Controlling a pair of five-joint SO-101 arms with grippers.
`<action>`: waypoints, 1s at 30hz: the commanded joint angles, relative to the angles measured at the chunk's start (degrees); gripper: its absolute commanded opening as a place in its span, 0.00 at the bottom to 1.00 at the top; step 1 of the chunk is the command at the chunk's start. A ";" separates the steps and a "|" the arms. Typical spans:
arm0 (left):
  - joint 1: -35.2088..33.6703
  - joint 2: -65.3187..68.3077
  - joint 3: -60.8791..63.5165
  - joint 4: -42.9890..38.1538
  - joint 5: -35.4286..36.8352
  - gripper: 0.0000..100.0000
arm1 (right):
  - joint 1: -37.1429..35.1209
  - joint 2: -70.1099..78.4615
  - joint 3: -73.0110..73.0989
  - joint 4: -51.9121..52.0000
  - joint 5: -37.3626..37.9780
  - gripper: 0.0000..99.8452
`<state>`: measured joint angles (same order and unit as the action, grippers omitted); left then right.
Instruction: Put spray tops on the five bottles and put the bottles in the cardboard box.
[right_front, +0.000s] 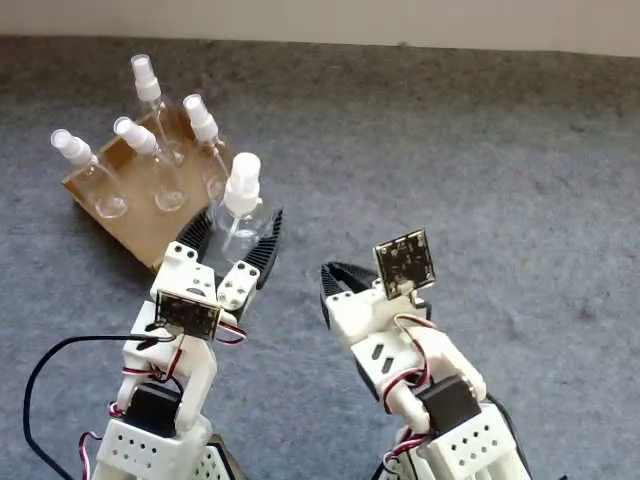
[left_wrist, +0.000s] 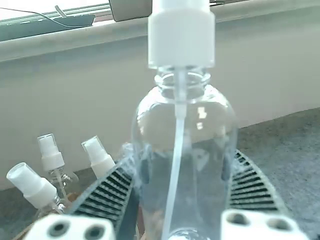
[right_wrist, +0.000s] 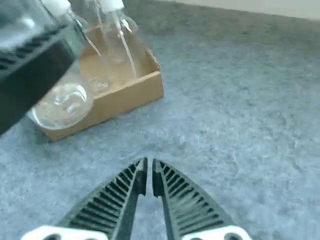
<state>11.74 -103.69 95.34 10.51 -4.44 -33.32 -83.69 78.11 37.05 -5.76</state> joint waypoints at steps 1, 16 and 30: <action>-0.84 -0.92 -4.18 -1.05 3.43 0.08 | -0.84 -0.66 1.54 -8.92 0.53 0.00; -0.75 11.91 -26.42 6.59 3.87 0.08 | -1.27 -0.66 15.69 -28.26 0.26 0.00; 8.31 43.74 -35.21 -5.89 4.04 0.08 | -7.69 -0.66 21.23 -44.09 0.53 0.00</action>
<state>17.71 -64.13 61.41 11.91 0.13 -40.26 -83.69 95.78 -2.95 -5.76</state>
